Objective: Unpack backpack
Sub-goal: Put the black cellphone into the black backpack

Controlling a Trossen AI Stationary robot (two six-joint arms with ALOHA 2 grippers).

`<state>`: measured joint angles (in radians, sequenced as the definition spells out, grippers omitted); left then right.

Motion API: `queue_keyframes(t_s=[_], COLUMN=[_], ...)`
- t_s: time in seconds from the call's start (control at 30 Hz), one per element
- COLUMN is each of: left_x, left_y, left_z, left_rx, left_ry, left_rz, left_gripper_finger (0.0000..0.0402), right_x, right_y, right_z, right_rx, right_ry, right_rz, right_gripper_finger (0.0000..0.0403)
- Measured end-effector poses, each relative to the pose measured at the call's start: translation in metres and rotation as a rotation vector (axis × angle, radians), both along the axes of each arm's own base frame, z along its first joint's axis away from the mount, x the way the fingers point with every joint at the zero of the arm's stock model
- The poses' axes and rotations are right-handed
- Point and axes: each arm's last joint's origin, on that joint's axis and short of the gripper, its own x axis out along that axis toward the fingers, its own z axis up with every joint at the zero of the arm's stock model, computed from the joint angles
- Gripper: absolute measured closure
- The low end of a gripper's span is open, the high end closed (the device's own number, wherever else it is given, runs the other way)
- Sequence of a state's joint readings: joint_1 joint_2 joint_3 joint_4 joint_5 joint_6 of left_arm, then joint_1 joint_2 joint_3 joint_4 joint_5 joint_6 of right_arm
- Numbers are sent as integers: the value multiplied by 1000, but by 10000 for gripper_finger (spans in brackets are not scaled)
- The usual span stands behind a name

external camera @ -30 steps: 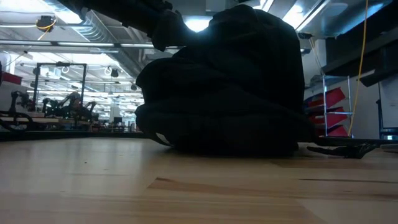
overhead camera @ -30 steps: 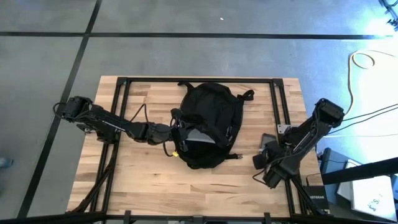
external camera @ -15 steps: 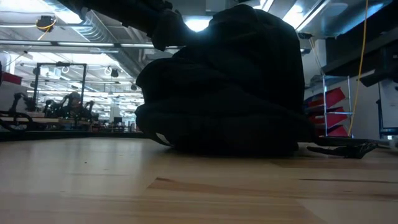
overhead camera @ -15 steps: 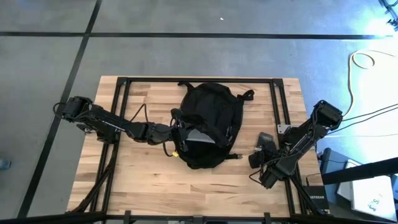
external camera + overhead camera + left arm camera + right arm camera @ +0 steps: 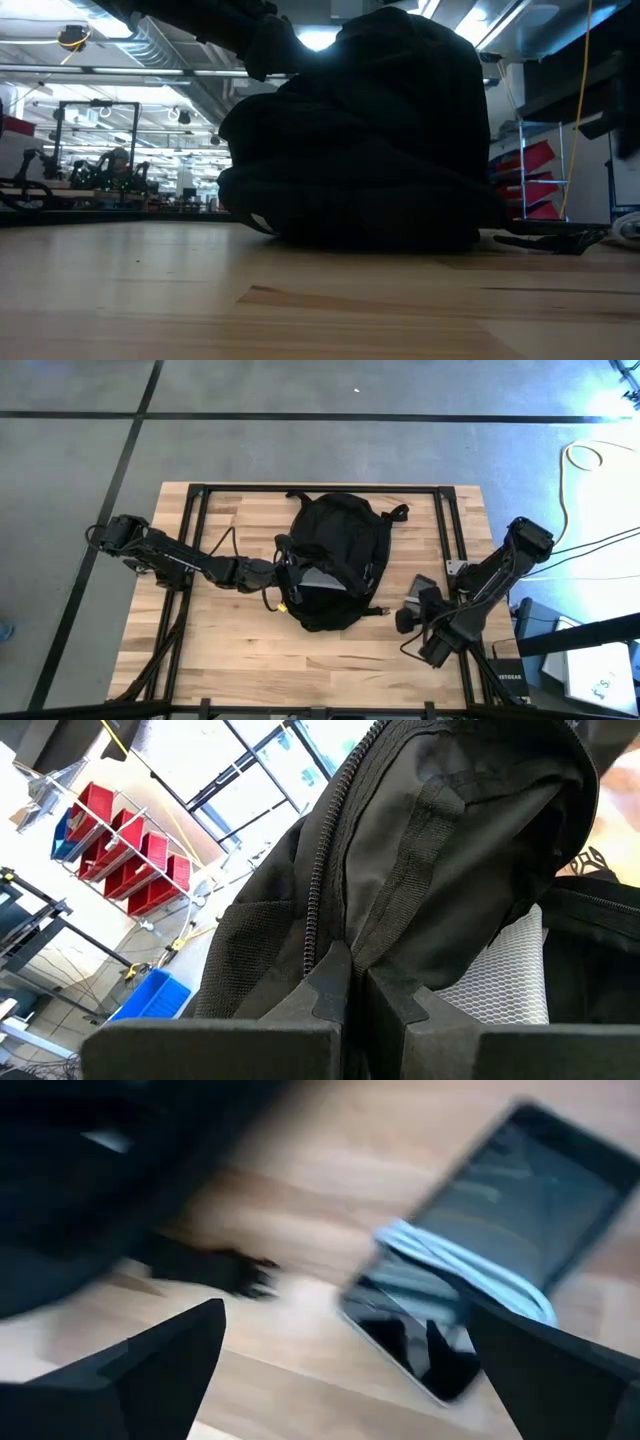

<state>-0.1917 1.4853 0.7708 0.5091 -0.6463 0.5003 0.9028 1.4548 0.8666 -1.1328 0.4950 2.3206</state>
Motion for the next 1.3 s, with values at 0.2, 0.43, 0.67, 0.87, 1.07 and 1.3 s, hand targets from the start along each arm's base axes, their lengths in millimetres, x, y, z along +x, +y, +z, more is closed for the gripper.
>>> queue_keyframes(t_s=[0.2,0.43,0.67,0.87,1.07,1.3], left_x=[0,0,0,0,0,0], left_y=[0,0,0,0,0,-1], left_z=[0,0,0,0,0,0], left_rx=[-1,0,-2,-3,-3,4], left_ry=[-2,-1,-4,-4,0,7], left_rz=[0,0,0,0,0,-3], left_gripper_finger=[402,402,402,402,402,402], right_x=[3,1,17,43,59,44], right_y=[0,-8,-5,-3,-10,-23], right_z=[8,15,41,44,43,27], right_rx=[-86,-78,-181,-327,-308,-292], right_ry=[-28,104,202,228,267,715], right_rz=[82,205,696,1156,1480,1828], right_gripper_finger=[6,6,6,6,6,6])
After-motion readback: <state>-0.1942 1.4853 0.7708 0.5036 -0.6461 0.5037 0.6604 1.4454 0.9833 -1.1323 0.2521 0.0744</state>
